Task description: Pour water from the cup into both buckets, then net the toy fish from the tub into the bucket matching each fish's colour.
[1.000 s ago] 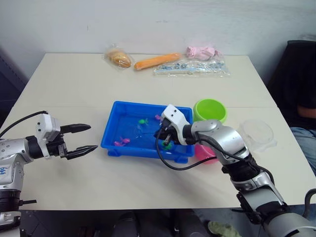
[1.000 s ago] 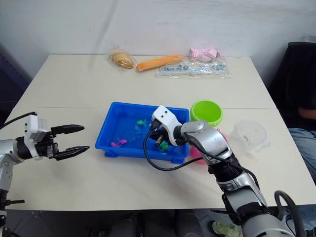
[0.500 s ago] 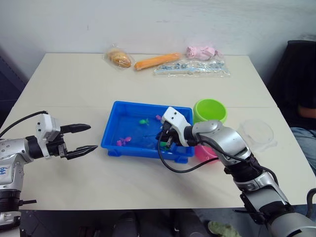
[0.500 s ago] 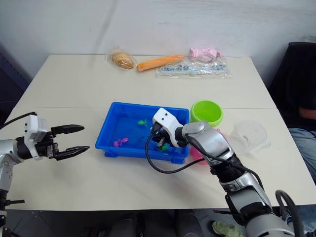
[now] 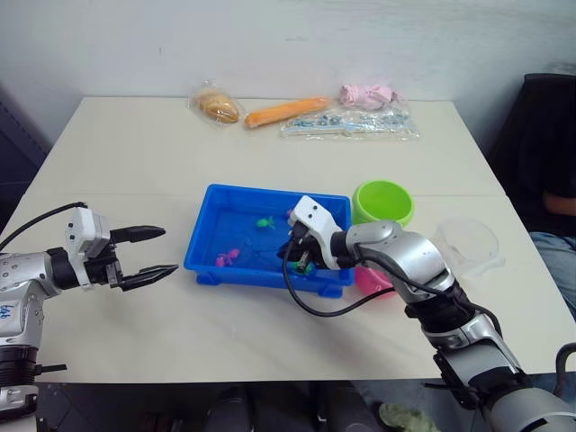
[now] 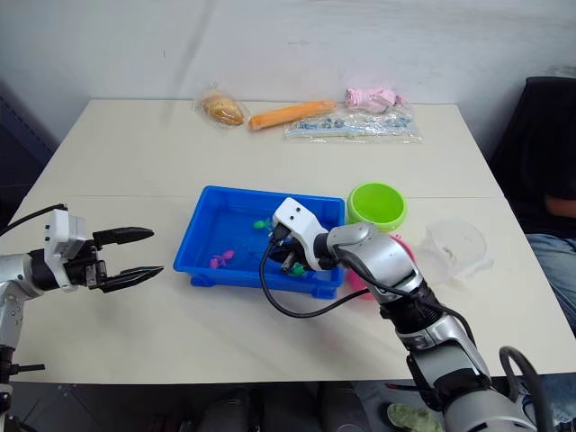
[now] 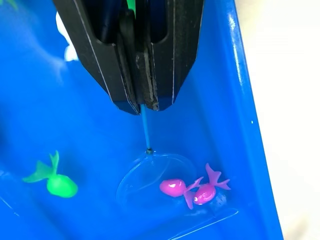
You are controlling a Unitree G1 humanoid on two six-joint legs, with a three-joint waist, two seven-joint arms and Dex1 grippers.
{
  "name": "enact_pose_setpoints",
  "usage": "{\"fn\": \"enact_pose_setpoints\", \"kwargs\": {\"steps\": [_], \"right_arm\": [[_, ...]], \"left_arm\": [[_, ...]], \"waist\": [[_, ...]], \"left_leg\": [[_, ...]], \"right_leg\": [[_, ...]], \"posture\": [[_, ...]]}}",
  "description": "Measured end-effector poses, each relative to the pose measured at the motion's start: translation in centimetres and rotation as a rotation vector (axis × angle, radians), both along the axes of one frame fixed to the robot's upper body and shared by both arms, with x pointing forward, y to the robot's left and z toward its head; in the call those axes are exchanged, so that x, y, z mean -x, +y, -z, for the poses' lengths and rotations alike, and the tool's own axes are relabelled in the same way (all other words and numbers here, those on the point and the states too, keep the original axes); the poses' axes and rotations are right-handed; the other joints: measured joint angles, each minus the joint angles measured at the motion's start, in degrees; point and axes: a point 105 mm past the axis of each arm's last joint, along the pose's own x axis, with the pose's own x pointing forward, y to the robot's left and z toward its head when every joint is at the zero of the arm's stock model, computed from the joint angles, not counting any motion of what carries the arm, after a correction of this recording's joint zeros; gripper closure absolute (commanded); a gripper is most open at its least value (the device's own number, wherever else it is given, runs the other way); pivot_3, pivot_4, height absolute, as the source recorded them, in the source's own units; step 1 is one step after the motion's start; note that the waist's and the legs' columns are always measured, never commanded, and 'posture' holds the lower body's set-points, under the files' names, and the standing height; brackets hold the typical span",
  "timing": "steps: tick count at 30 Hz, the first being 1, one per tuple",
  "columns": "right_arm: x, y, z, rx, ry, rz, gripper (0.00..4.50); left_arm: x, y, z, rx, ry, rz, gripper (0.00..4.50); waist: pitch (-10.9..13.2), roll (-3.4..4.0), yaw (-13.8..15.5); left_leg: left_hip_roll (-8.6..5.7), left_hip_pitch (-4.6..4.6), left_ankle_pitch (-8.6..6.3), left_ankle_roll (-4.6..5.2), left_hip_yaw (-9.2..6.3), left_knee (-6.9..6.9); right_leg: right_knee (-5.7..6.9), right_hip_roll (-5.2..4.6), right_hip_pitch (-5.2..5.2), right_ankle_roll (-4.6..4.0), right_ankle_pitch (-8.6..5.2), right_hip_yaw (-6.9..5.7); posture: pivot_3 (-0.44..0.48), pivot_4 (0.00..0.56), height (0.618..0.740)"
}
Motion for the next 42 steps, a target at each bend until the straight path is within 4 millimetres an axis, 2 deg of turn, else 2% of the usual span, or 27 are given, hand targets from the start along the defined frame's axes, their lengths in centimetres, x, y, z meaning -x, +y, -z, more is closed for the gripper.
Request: {"fn": "enact_pose_setpoints", "kwargs": {"steps": [11,15,21,24,30,34,38,42], "right_arm": [[0.0,-0.6,-0.8,-0.051,0.003,0.028,4.5],[0.0,-1.7,-0.8,-0.057,0.012,0.053,4.5],[-0.3,-2.9,-2.0,-0.076,-0.021,0.081,4.5],[0.2,-3.9,-2.9,-0.087,-0.035,0.078,4.5],[1.8,-7.4,-4.3,-0.122,-0.015,0.111,4.5],[3.3,-7.9,-5.1,-0.152,-0.009,0.091,4.5],[4.0,-8.8,-5.6,-0.178,-0.014,0.123,4.5],[4.7,-10.6,-5.5,-0.178,-0.022,0.193,4.5]], "left_arm": [[-0.1,-0.1,-0.2,-0.004,-0.012,0.003,0.04],[-0.2,-0.1,-0.3,-0.006,-0.016,0.003,0.04],[-0.5,-0.7,-0.2,0.015,-0.023,0.018,0.04],[-0.7,-1.6,-0.4,0.035,-0.013,0.05,0.04],[-0.8,-4.4,-1.0,0.081,-0.008,0.149,0.04],[-0.8,-6.6,-1.6,0.1,-0.033,0.234,0.04],[-0.8,-7.9,-2.3,0.113,-0.049,0.286,0.04],[-0.6,-9.7,-2.9,0.156,-0.062,0.35,0.04]], "waist": [[0.0,0.0,0.1],[0.0,0.0,0.1],[0.0,0.0,0.1],[0.0,0.0,0.3],[0.0,0.01,0.8],[0.0,0.01,1.0],[0.0,0.01,1.0],[0.0,0.01,1.7]], "left_leg": [[-0.01,0.0,0.0,0.0,0.0,0.0],[-0.03,-0.01,0.0,0.0,0.01,0.0],[-0.01,-0.01,0.0,0.0,0.0,0.0],[-0.03,-0.03,0.0,0.01,-0.01,0.0],[-0.09,-0.05,-0.04,0.08,-0.02,0.0],[-0.02,-0.02,-0.04,0.07,-0.02,0.01],[-0.02,-0.02,-0.03,0.07,-0.02,0.01],[-0.09,-0.03,-0.03,0.07,-0.03,0.02]], "right_leg": [[0.0,-0.01,0.0,0.0,0.0,0.0],[-0.01,0.0,0.0,0.0,0.0,0.0],[-0.01,0.02,0.0,0.0,0.0,0.0],[-0.02,0.03,0.0,0.0,0.0,0.0],[-0.1,0.02,0.05,0.03,0.02,0.01],[-0.1,0.07,0.06,0.03,0.02,0.04],[-0.09,0.09,0.05,0.03,0.02,0.05],[-0.12,0.11,0.09,0.05,0.03,0.05]], "posture": [[0.0,0.15,0.74],[0.0,0.15,0.74],[0.0,0.15,0.74],[0.0,0.15,0.74],[0.0,0.15,0.74],[0.0,0.15,0.74],[0.0,0.15,0.74],[0.0,0.15,0.74]]}}
